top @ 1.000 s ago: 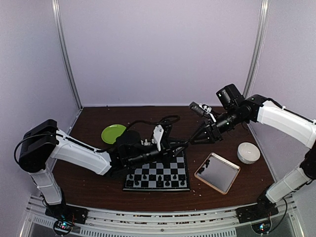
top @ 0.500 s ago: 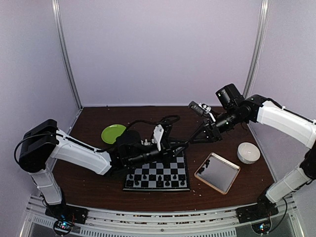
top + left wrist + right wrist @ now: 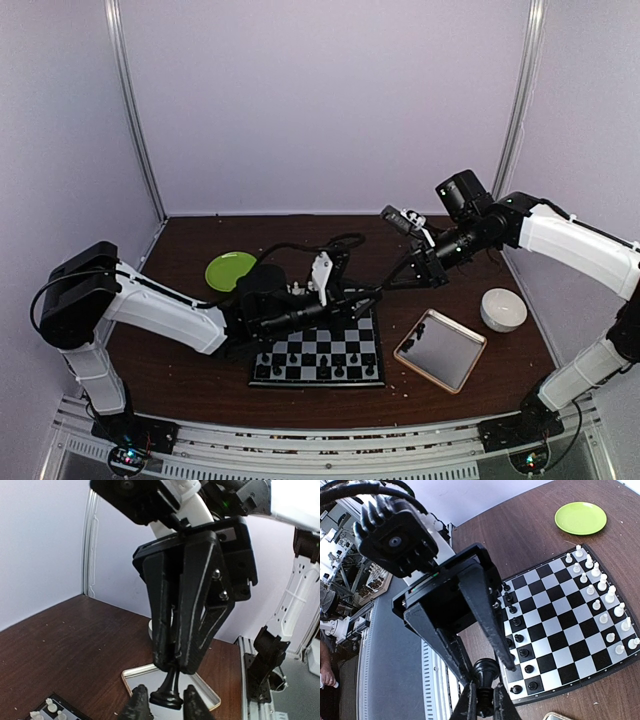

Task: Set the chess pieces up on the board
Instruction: Pass from the left arm to the right, then place the queen at e8.

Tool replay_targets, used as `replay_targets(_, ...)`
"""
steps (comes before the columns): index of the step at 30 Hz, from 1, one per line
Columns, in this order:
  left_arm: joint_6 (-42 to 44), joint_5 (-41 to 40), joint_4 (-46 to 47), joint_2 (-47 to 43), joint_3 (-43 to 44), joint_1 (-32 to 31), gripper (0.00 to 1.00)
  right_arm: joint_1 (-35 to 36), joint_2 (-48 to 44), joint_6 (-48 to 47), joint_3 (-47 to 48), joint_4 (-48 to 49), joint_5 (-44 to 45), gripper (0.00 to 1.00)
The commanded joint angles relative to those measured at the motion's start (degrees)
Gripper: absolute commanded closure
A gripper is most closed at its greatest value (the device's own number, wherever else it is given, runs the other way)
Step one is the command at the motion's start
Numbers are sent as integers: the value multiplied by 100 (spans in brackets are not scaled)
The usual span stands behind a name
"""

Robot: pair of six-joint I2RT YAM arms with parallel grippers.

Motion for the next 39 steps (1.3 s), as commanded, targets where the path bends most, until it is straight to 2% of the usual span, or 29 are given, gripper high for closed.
replay_targets(1, -6, -143, -100, -127, 64, 72, 68, 63, -10, -186, 180, -79, 91, 98)
replay_targets(4, 58, -389, -602, -664, -247, 173, 63, 63, 7, -542, 454, -458, 506, 98)
replay_targets(7, -223, -333, -954, -1463, -727, 573, 58, 89, 128, -879, 830, -867, 890, 98)
replay_targets(10, -128, -446, -2113, -2333, -788, 1020, 55, 236, 331, -1264, 1248, -1407, 1308, 98)
replay_targets(12, 191, -803, -3308, -2780, -473, 1225, 53, 439, 448, -1422, 1403, -1557, 1575, 98)
replay_targets(16, 192, -1138, -5438, -3147, 437, 1966, 50, 974, 727, -1539, 1684, -1725, 2185, 98)
replay_targets(19, 160, -1074, -6483, -3081, 1187, 2795, 50, 1411, 1081, -1606, 2011, -1947, 2491, 98)
replay_targets(22, 201, -827, -7071, -2932, 1734, 3385, 51, 1867, 1590, -1658, 2460, -2275, 2730, 98)
replay_targets(26, 810, -753, -7297, -2844, 2040, 3695, 52, 2419, 2363, -1685, 3193, -2718, 3138, 98)
replay_targets(32, 588, -370, -6447, -3390, 1064, 4218, 52, 3005, 3607, -1706, 4390, -3356, 3669, 98)
replay_targets(39, 722, -421, -6648, -3628, 1138, 4258, 53, 3319, 4566, -1667, 5204, -3691, 4060, 98)
